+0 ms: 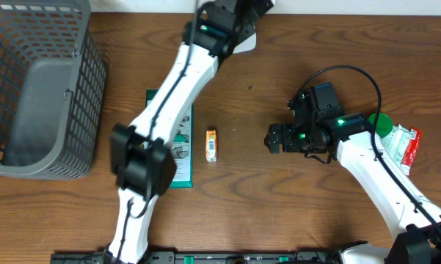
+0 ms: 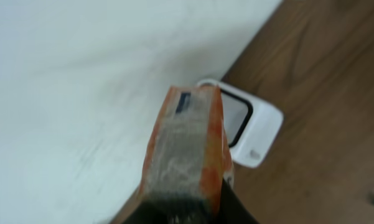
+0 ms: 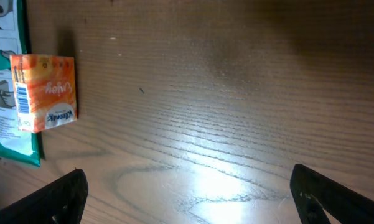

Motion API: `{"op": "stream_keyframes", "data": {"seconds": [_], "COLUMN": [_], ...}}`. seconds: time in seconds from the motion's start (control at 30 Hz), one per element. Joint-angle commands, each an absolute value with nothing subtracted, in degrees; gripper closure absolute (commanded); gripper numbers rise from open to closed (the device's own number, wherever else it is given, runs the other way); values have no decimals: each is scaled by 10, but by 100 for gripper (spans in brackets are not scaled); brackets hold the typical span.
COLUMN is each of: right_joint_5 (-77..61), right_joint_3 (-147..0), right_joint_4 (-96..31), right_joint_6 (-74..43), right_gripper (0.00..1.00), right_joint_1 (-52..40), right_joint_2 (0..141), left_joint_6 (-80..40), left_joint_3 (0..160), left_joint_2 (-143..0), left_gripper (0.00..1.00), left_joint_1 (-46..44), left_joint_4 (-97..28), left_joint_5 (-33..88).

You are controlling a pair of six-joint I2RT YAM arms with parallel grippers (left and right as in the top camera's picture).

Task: Scan the item barcode
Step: 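Hold the orange box in front of the scanner with the left gripper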

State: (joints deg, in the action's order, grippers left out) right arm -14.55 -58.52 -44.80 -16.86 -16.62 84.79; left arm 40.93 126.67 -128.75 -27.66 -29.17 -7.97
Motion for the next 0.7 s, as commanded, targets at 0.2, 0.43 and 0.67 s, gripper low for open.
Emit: {"op": "stream_keyframes", "data": {"seconds": [0.2, 0.43, 0.67], "right_joint_5": [-140, -140, -140], "right_joint_3": [-588, -588, -588], "right_joint_4": [-448, -448, -448], "right_joint_6": [-160, -160, -160], "right_gripper": [1, 1, 1], "right_joint_1": [-166, -166, -166], "right_joint_2": [843, 843, 843], "left_joint_6": [620, 664, 664], "left_joint_3": [1270, 1270, 1270], "left_joint_2": [-1440, -1476, -1476], "left_gripper": [93, 93, 93], "left_joint_1": [-275, -268, -260], "left_joint_4": [-83, 19, 22], "left_joint_5": [-172, -172, -172]}}
